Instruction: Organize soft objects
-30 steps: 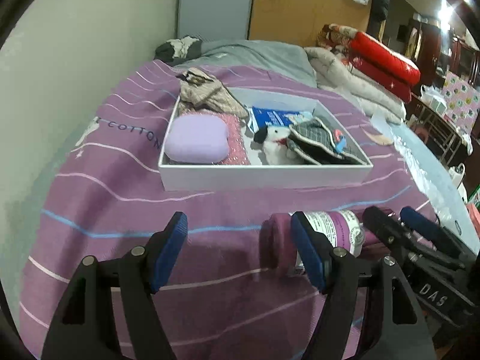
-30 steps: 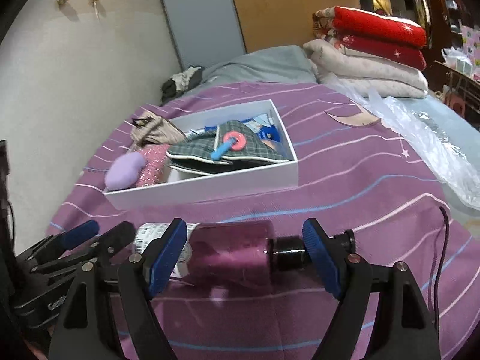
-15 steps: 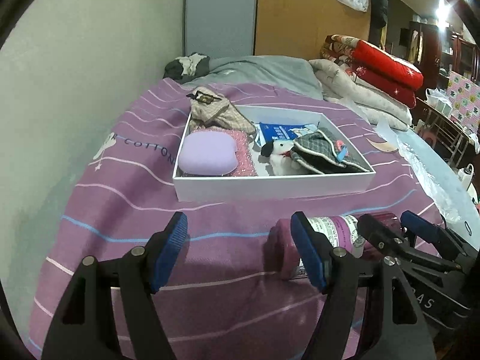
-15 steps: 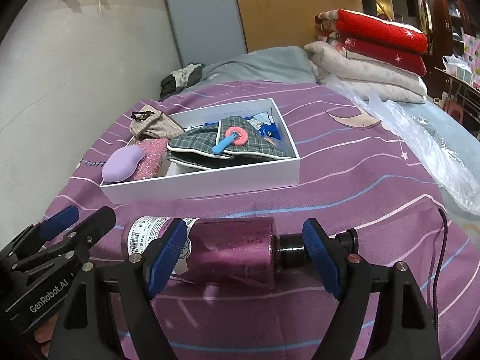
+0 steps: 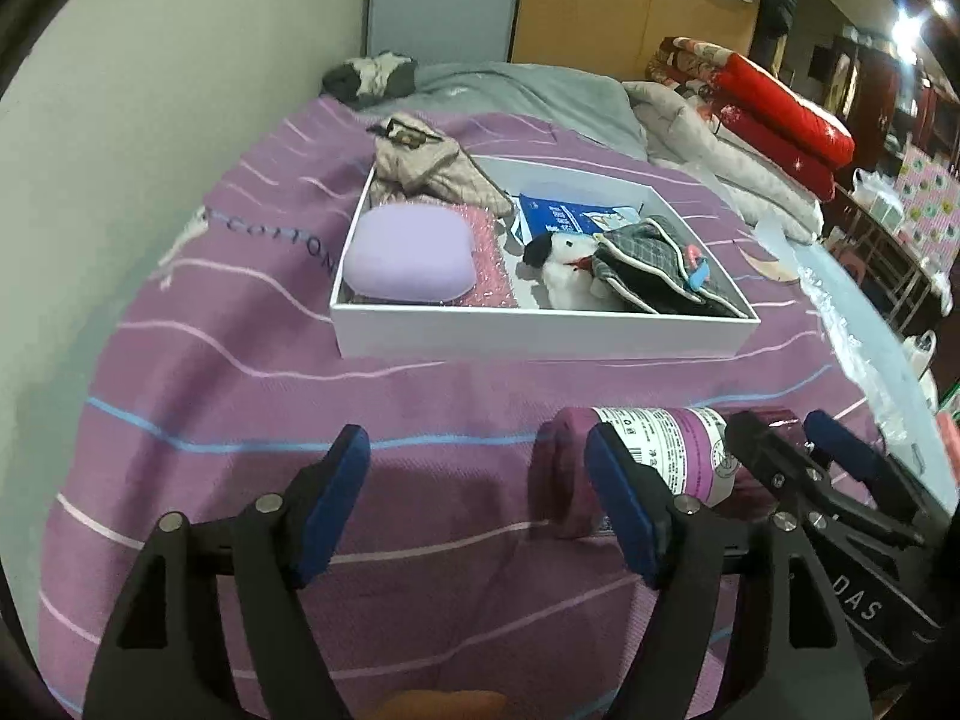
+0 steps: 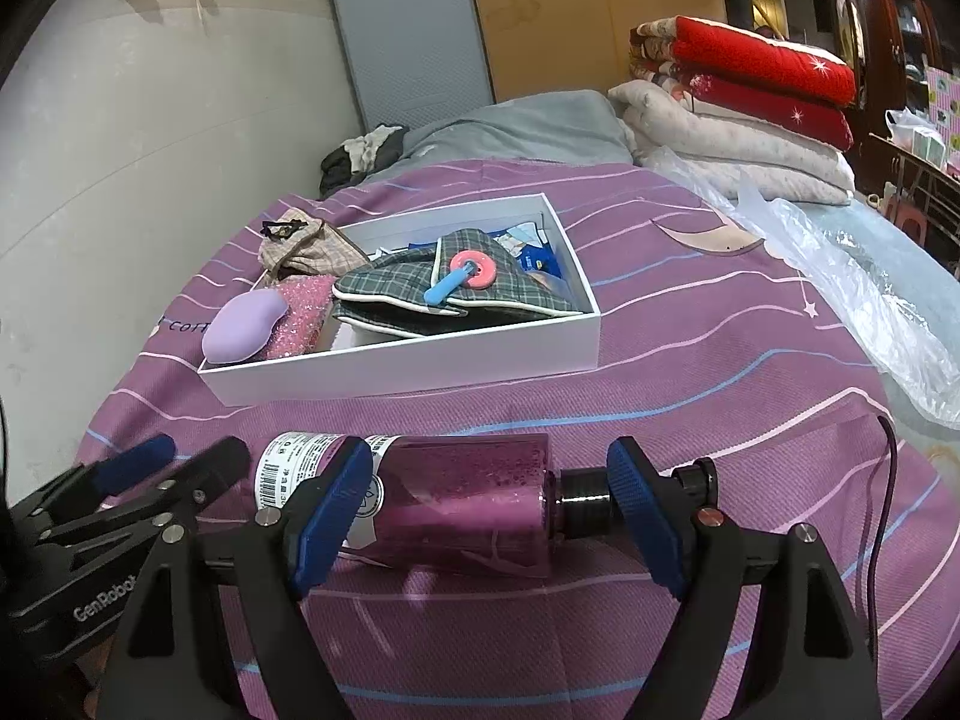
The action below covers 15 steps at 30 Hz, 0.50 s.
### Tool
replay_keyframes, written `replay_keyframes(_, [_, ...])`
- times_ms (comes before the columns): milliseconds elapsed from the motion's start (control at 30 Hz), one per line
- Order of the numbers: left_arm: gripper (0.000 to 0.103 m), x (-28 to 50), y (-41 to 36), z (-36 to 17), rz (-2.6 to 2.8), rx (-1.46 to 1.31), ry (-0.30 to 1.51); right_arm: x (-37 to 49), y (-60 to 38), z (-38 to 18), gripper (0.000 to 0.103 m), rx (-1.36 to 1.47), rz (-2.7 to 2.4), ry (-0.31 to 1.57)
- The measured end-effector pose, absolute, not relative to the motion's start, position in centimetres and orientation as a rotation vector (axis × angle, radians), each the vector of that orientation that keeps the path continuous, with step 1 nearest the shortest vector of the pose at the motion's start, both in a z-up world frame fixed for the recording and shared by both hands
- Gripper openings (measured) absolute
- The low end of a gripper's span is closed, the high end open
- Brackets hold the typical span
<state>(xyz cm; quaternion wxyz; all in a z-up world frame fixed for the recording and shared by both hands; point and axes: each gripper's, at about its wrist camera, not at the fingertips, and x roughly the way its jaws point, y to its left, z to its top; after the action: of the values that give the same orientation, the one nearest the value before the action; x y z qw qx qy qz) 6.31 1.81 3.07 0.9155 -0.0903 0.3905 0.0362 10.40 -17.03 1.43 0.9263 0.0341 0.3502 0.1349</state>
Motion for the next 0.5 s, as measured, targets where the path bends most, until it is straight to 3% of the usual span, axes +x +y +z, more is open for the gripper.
replay_keyframes(233, [0.091,7.8,3.8,2.2,-0.060,-0.291,0.944,10.9,-16.7,1.1,0.088,0.066,0.287,0.746])
replay_keyframes(367, [0.103,8.1,2.2,0.1,-0.172,-0.071,1.052,11.3,-16.6,0.9,0.095,0.063,0.298,0.764])
replay_keyframes(433, [0.103,8.0,0.3,-1.0,-0.139,0.075,1.066,11.6,-16.5,0.6,0.103,0.071,0.324,0.782])
replay_keyframes(500, [0.103,7.5,-1.9,-1.1,-0.079,0.212,1.050,11.6,-16.0,0.6,0.103,0.042,0.317,0.784])
